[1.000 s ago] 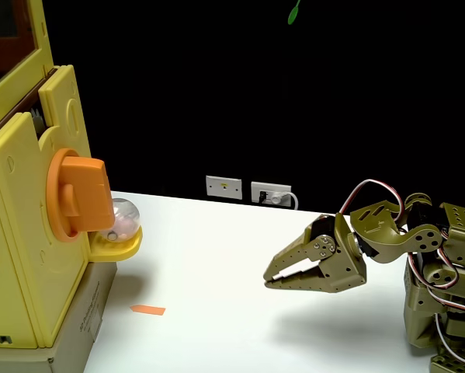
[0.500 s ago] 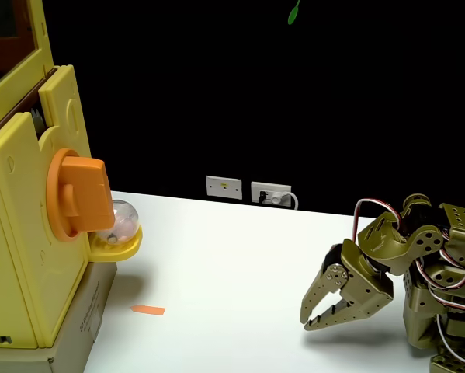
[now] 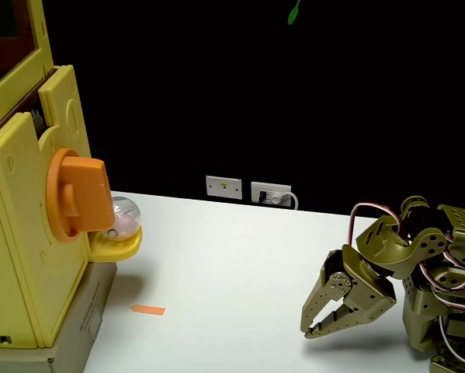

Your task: Turn the button of vending machine.

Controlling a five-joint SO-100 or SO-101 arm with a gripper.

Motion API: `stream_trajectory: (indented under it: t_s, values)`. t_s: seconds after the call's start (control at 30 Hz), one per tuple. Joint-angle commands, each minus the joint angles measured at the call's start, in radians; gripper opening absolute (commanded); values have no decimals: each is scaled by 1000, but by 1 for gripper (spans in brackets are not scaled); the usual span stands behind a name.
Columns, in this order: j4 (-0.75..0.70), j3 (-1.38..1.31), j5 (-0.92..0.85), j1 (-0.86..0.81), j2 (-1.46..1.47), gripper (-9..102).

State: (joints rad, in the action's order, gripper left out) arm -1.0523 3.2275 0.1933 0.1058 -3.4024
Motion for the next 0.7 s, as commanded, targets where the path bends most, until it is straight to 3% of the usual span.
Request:
stream_trajectory:
  t_s: [0.0, 0.67]
  values:
    - [12, 46, -5, 6, -141, -1]
    - [11, 48, 18, -23, -143, -1]
